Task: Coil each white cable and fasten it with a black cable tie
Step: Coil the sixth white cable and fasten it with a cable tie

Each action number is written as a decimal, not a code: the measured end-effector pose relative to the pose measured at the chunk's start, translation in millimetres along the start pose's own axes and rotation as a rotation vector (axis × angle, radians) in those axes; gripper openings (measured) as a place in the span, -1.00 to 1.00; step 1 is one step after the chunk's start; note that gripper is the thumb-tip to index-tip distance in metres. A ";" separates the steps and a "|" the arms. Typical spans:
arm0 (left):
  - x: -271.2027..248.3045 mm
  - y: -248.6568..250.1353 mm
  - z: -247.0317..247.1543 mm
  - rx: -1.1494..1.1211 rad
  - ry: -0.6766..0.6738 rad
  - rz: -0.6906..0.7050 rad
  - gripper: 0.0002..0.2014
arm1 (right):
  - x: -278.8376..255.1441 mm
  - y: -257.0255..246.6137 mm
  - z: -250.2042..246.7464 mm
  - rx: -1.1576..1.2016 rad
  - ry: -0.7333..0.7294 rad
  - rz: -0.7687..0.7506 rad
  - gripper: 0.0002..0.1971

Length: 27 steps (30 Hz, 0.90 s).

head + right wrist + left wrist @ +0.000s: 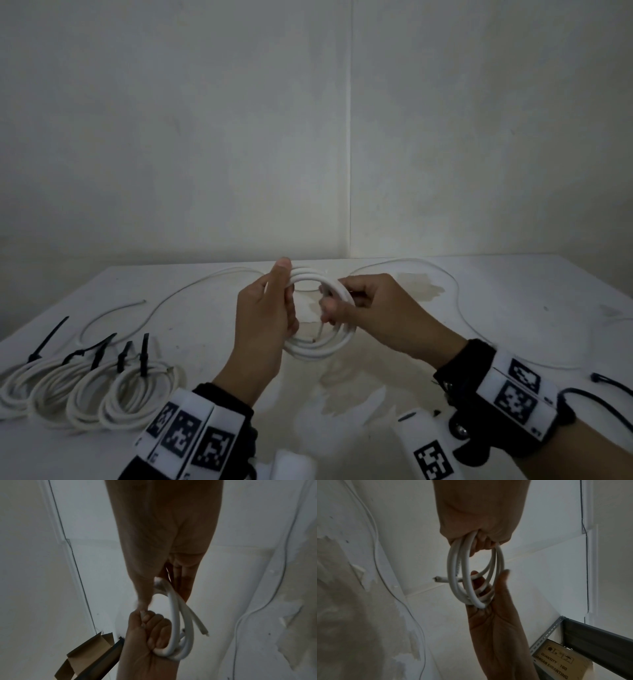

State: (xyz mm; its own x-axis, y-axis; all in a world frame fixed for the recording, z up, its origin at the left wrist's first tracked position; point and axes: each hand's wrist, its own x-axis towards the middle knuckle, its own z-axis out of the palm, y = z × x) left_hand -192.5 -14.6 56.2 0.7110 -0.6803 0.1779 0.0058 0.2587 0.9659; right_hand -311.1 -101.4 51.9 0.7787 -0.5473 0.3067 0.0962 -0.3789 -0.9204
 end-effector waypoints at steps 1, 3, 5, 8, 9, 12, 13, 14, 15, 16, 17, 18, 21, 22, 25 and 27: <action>0.3 -0.1 0.1 0.000 0.005 0.006 -0.55 | 0.0 1.3 2.5 0.018 0.016 -0.011 -0.89; 1.1 -0.3 1.4 -0.009 0.010 0.020 -0.55 | 1.0 3.4 7.1 0.063 0.064 -0.032 -0.94; 1.1 -0.5 2.6 -0.015 0.008 0.034 -0.55 | 1.8 4.4 8.3 0.128 0.086 -0.013 -0.90; 0.4 -1.8 2.7 0.006 -0.007 0.061 -0.55 | 2.0 4.9 8.1 0.301 0.013 0.059 -0.79; 0.0 -2.4 2.1 0.003 -0.008 0.060 -0.55 | 1.4 4.6 8.8 0.379 -0.019 0.087 -0.79; 0.0 -6.9 0.8 0.003 -0.001 0.057 -0.55 | 0.8 2.1 10.0 0.532 -0.068 0.160 -0.80; -0.2 -8.2 -0.2 0.013 0.004 0.061 -0.55 | 1.3 1.5 10.1 0.553 -0.083 0.177 -0.81; -0.3 -9.4 -1.2 0.021 0.008 0.068 -0.55 | 1.5 0.7 10.1 0.567 -0.101 0.187 -0.82; -0.3 -10.0 -1.8 0.029 0.006 0.077 -0.55 | 2.0 0.6 9.6 0.570 -0.115 0.187 -0.83; 0.0 -10.2 -2.2 0.040 0.004 0.090 -0.55 | 2.6 -0.2 9.1 0.569 -0.126 0.184 -0.83; 0.4 -10.2 -2.4 0.054 0.002 0.103 -0.54 | 3.1 -0.3 8.8 0.571 -0.134 0.182 -0.83; 1.1 -9.9 -2.4 0.068 0.004 0.117 -0.54 | 3.5 -0.8 8.8 0.586 -0.138 0.183 -0.83; 3.8 -10.6 -2.2 0.105 0.007 0.158 -0.53 | 5.4 -0.1 8.9 0.688 -0.140 0.199 -0.86; 4.3 -11.6 -1.9 0.118 0.003 0.169 -0.52 | 5.7 -0.2 8.5 0.723 -0.138 0.210 -0.86; 2.6 -16.1 -0.7 0.167 0.002 0.184 -0.53 | 5.9 -1.2 8.1 0.728 -0.159 0.249 -0.81; 0.1 -18.2 0.5 0.176 0.002 0.188 -0.54 | 5.3 -1.6 9.2 0.657 -0.151 0.252 -0.77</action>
State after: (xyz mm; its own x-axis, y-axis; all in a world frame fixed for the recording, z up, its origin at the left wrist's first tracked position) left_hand -192.8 -19.7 38.7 0.6893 -0.6302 0.3573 -0.2490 0.2571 0.9338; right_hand -301.4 -96.8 52.8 0.8990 -0.4319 0.0724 0.2182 0.2985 -0.9291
